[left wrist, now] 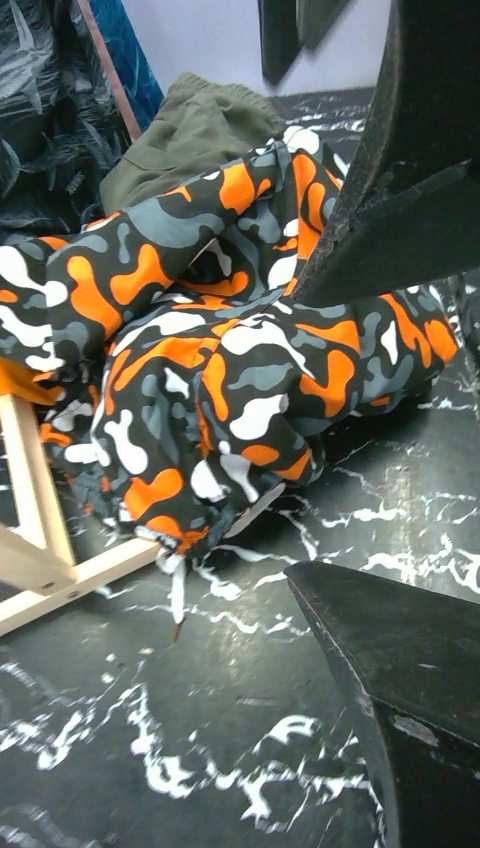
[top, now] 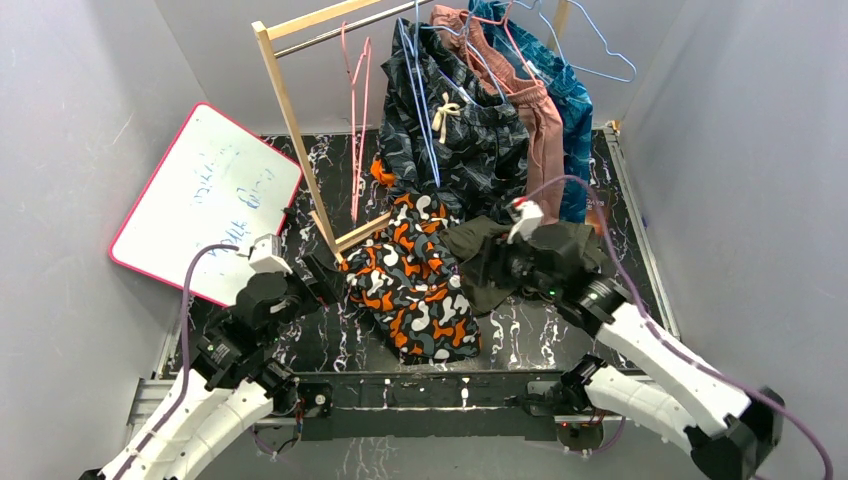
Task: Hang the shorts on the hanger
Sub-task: Adjust the shorts at the center of the board.
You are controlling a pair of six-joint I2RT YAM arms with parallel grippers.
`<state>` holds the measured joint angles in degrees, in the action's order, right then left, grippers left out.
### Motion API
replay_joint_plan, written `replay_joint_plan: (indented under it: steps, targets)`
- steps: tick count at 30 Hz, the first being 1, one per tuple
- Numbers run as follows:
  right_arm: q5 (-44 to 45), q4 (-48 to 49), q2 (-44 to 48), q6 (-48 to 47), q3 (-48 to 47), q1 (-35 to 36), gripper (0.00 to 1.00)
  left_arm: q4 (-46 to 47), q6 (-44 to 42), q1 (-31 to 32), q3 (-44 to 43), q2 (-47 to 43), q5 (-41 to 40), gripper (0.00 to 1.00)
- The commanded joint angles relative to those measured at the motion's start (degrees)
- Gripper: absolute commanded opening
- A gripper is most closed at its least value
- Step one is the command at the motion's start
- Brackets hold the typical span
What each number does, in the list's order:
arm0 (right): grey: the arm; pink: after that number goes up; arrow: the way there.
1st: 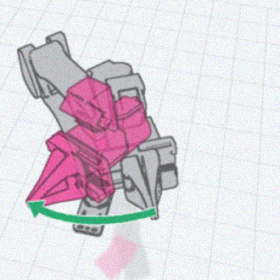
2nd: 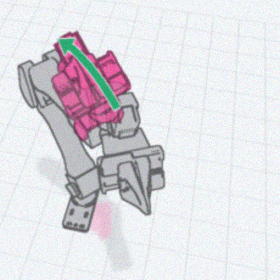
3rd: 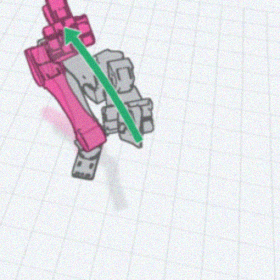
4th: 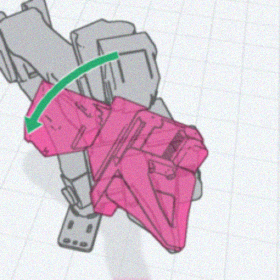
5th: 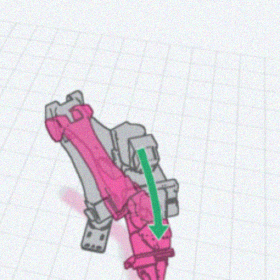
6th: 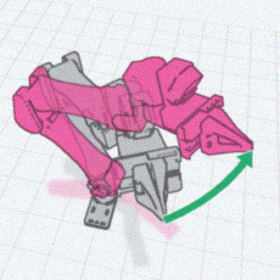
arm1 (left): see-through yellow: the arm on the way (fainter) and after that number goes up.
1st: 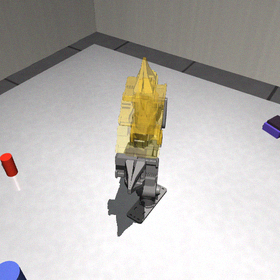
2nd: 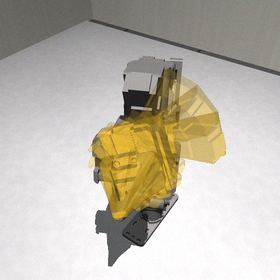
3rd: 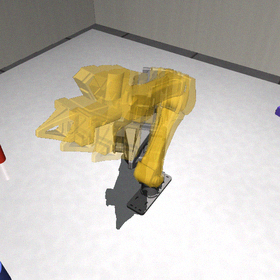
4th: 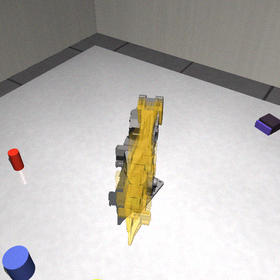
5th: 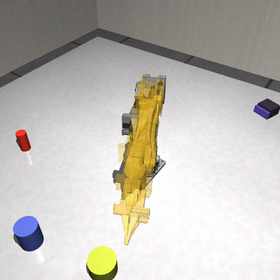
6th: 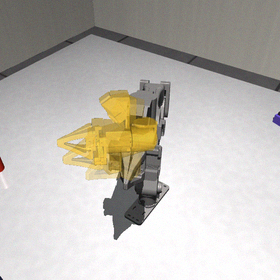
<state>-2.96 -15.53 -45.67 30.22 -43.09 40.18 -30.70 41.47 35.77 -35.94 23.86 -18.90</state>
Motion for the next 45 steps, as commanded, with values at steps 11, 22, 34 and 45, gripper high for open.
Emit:
replay_joint_plan:
  steps: [11, 22, 34, 45]
  targets:
    - [13.2, 1.2, -18.7, 5.4, -2.6, 13.6, 0.31, 2.4, 9.3, 0.2, 3.0, 11.7, 10.0, 0.98]
    - [29.0, -20.1, -0.9, 13.6, -2.6, 13.6, 0.06, 13.0, 10.6, 0.2, 7.7, 15.5, 10.9, 0.98]
    - [5.2, -8.5, -3.0, -0.4, -8.5, 16.6, 0.73, 7.9, 9.7, 0.2, 6.7, 10.4, 7.3, 0.98]
    - [26.0, 6.8, -28.6, -3.8, -10.9, 40.4, 0.75, 2.8, 11.7, 0.2, 5.3, 8.8, 0.3, 0.98]
